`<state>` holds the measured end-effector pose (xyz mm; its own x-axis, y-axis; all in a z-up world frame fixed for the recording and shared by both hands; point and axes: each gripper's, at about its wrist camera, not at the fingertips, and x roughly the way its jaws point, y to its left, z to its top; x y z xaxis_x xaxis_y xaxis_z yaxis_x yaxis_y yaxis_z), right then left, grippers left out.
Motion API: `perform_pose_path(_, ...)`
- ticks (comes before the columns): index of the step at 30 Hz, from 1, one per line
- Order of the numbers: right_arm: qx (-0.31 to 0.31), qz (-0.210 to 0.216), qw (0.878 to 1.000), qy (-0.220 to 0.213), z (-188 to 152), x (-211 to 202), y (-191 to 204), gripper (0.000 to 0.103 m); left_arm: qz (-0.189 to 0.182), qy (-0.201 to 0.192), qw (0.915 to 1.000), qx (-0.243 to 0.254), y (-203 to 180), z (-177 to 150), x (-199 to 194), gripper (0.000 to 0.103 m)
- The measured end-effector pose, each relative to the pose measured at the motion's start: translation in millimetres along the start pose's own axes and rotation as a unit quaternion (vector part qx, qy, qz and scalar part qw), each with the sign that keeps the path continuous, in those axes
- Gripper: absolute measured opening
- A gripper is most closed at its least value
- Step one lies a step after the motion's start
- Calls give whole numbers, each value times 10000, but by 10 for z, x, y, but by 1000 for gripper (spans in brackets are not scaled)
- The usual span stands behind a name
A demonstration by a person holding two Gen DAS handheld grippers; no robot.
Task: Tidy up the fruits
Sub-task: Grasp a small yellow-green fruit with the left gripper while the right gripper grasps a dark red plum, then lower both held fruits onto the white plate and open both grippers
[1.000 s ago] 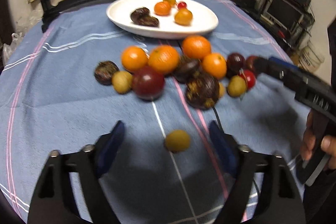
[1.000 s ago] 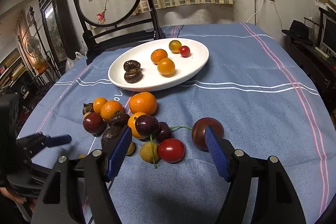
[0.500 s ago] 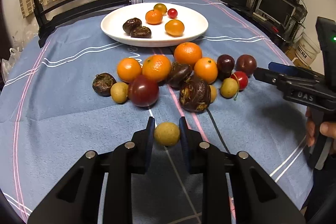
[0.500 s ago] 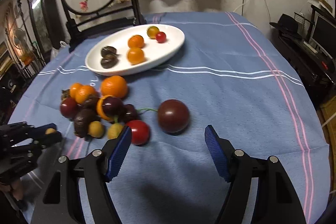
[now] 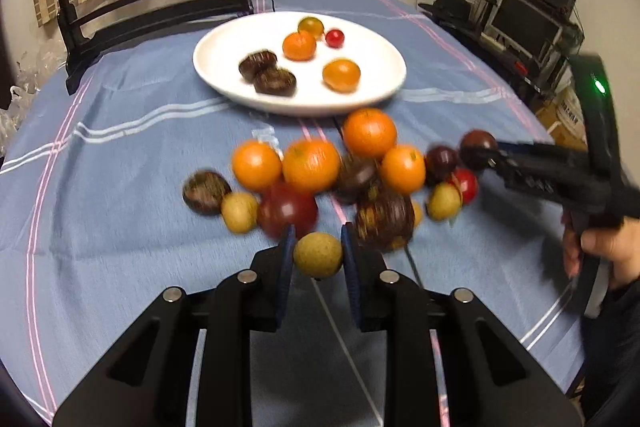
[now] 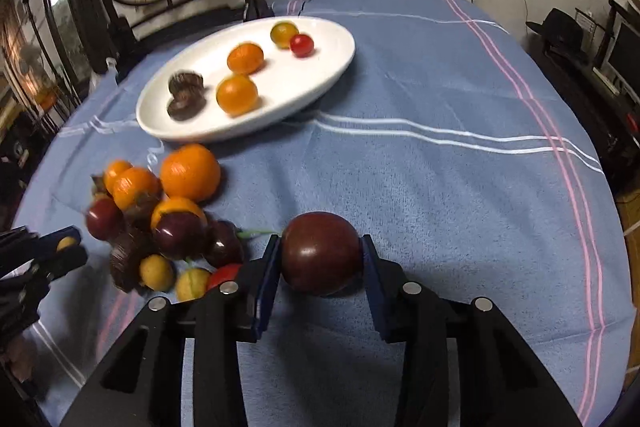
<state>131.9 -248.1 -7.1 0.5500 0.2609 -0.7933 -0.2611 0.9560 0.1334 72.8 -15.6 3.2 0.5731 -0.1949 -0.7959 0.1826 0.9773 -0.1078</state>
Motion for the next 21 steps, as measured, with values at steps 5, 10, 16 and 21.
perform_pose_path(5,-64,209,9983,-544,260,-204,145,40,30,-215,9997,-140,126,480,30,23)
perform_pose_path(10,-271,393,9961,-744,647,-83,378,40,125,-362,9986,-358,220,1031,267,23)
perform_pose_path(16,-253,329,9976,-556,839,295,420,40,314,-226,9987,-326,186,1321,677,23)
perform_pose_path(21,-255,312,9985,-366,856,513,408,40,297,-79,9993,-219,103,1438,984,23)
